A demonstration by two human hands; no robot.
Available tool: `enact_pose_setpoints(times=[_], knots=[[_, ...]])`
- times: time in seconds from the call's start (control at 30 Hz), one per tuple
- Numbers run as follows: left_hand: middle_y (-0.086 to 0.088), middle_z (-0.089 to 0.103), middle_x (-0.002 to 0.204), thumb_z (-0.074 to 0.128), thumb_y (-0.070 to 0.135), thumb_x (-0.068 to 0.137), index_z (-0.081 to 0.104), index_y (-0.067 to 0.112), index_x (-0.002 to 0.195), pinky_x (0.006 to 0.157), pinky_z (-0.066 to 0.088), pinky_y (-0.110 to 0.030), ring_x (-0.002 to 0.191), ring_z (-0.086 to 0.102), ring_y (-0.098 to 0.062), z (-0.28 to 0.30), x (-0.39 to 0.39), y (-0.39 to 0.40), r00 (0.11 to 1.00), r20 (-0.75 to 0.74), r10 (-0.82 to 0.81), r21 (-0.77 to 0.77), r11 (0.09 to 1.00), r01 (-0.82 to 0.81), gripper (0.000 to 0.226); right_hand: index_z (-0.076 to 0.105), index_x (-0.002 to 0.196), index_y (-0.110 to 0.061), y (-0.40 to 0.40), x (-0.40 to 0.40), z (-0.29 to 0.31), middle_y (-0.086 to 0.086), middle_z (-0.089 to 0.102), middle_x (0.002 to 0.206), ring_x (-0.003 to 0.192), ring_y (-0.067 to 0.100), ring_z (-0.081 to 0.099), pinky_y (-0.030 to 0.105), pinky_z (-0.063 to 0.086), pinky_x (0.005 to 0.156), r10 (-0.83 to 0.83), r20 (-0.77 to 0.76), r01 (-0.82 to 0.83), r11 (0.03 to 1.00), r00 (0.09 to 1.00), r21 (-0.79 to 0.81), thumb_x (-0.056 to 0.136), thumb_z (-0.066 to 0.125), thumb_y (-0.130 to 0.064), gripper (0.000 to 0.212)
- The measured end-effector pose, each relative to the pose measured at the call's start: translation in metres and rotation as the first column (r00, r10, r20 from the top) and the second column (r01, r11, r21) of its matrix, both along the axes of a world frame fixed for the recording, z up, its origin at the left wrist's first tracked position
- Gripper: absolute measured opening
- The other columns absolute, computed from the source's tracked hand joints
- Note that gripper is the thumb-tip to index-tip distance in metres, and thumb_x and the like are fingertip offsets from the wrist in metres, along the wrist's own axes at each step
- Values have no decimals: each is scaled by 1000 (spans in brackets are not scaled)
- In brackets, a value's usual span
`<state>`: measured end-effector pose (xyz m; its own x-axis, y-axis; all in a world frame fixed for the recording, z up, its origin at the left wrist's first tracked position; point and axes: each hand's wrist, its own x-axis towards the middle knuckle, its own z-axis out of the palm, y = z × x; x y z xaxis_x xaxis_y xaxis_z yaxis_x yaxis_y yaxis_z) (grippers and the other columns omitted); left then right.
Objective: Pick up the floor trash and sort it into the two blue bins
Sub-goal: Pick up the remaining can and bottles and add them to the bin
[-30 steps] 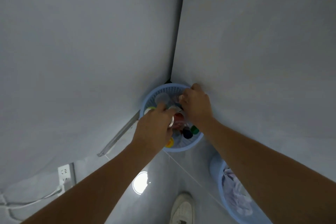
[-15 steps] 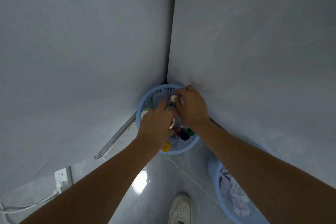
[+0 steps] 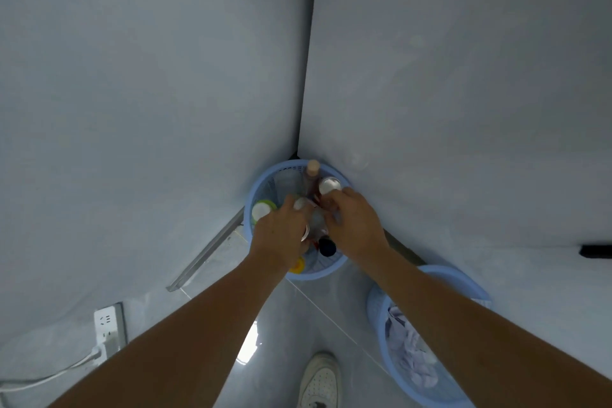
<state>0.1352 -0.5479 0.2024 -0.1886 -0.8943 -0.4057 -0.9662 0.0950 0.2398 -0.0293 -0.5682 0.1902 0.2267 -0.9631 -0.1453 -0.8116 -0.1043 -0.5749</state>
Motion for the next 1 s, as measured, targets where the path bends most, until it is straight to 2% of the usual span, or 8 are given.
enact_pose_setpoints(times=[0.1,0.23,0.53,0.6,0.67,0.77,0.93,1.0], knots=[[-8,35,142,75,47,83,26,33,151,68,51,-35,102,64,-29,19,14,12,999,-38,7,5,1000,-6,85,65,99,-13,9,0,17,4,59,91,81,23,56,42,52,67,-29,-11,29,999,1000,21,93,56,-19,13],[-9,39,139,73,47,83,32,30,146,79,57,-40,103,63,-29,41,28,22,997,-66,31,-33,999,-33,77,65,104,-13,22,12,42,6,60,96,85,25,59,39,51,72,-73,-11,73,996,997,55,94,57,-17,13],[-4,47,129,65,51,89,44,24,139,72,49,-32,108,56,-23,93,70,61,987,-149,53,-76,995,-65,60,65,103,-15,59,36,81,4,62,100,87,24,59,36,49,69,-59,-29,60,998,998,37,88,61,-11,15],[0,49,120,59,54,91,45,27,135,66,42,-27,101,55,-18,120,91,86,990,-137,40,-94,994,-53,53,64,107,-21,71,49,104,1,60,104,90,22,58,37,50,71,-66,-23,66,997,998,32,89,61,-16,18],[4,47,113,54,56,90,44,31,133,64,45,-28,98,54,-16,156,115,116,985,-151,79,-68,994,-90,50,64,110,-22,87,69,137,-3,57,103,92,21,56,38,51,73,-93,-29,94,994,995,50,89,60,-17,22],[6,44,116,45,59,90,38,32,135,74,53,-35,105,53,-16,222,151,164,984,-129,123,-17,992,-127,53,62,105,-26,123,101,193,-10,53,99,89,18,55,36,50,71,-87,-27,89,994,996,71,88,59,-20,18],[7,48,122,42,63,89,42,33,131,87,50,-37,115,51,-17,339,215,237,978,-117,172,9,985,-172,51,62,112,-30,198,169,292,-11,58,103,94,9,59,26,47,79,-14,-4,14,988,1000,155,90,63,-25,23],[7,51,123,43,64,89,44,34,131,90,48,-37,117,52,-18,375,251,262,968,-131,216,-11,976,-219,51,61,105,-36,223,209,328,-12,60,99,91,7,61,25,47,80,24,42,-31,980,999,194,86,68,-22,25]])
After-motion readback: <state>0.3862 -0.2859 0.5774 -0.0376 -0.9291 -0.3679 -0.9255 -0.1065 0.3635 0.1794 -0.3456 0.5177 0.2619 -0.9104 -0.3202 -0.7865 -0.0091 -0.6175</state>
